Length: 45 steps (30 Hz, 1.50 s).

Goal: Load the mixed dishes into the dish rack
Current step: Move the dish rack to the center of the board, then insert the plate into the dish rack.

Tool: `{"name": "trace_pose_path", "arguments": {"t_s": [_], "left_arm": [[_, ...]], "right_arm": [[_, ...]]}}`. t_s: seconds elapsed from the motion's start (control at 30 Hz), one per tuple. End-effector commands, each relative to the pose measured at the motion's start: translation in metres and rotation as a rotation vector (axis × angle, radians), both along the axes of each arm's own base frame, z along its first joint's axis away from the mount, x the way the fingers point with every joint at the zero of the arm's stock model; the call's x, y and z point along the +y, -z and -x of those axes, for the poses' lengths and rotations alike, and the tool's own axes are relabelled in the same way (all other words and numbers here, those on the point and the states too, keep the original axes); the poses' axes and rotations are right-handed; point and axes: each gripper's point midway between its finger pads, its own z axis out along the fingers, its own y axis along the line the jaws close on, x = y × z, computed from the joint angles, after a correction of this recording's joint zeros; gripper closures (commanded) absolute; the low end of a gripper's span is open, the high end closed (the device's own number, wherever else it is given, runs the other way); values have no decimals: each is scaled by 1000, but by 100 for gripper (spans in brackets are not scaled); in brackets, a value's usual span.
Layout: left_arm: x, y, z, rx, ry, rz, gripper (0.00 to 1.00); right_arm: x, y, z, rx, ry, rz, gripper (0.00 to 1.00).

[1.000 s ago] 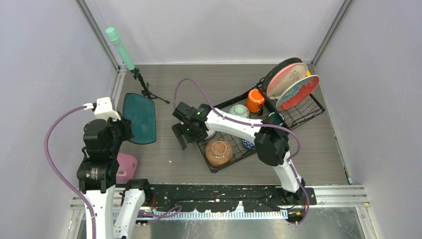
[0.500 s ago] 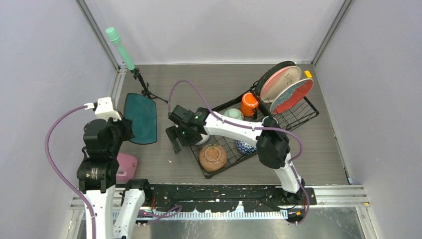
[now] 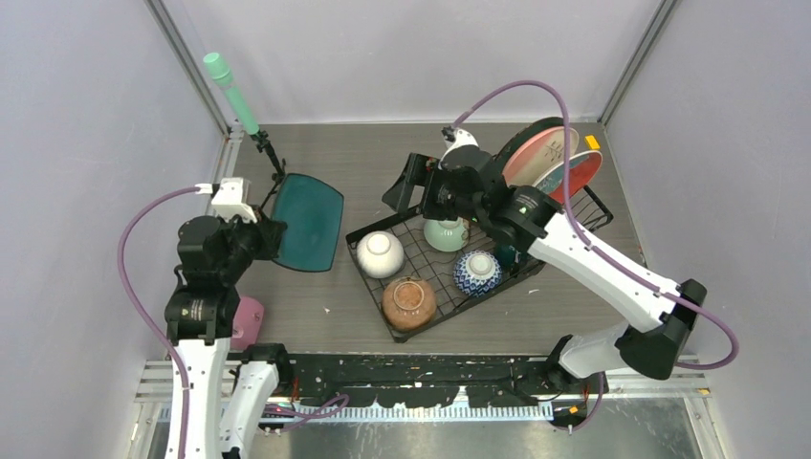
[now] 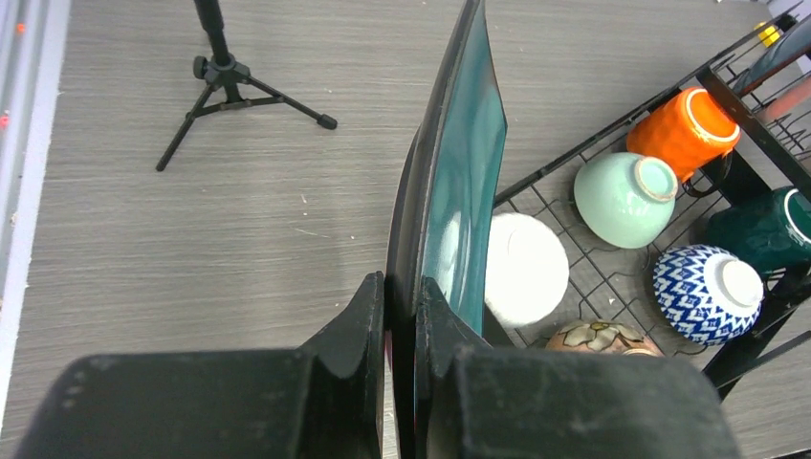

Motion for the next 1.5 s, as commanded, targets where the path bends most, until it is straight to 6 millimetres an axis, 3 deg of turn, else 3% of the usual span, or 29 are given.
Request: {"name": "trace_pose_path", "arguments": {"t_s": [0.0,0.13,0.33,0.47,0.6,0.8,1.13,1.27,1.37,1.47], "left_arm": [[-10,-64,-18,-266,56,-13,100],[-25,-62,-26,-266,88,-61,100],[-68,-54,-36,-291,108,-361,100],[-98,-69,-35,-372,94,-472,100],[-120,-78,-34,-435,99,-530,100],[-133,-84,-30,-480,105,-561,100],[-148,-79,-28,-499,127,-611,100],[-153,-77,-29,-498,130,-630,100],[-159,-78,-29,-507,136,-634,100],[-164,-76,-28,-520,140,-659,100]], "right_arm": [[-7,-35,-8,-39,102,-129,7],[-14,-38,-11,-20,145,-131,6],[-24,-40,-21,64,211,-191,2],[-29,-46,-24,99,259,-254,2],[-24,-40,-21,185,284,-315,9],[-12,-30,-21,302,326,-442,13],[8,-36,-24,352,296,-545,16],[9,-32,-26,363,306,-562,21],[11,-24,-28,392,326,-586,34],[17,-19,-32,415,333,-606,37]]}}
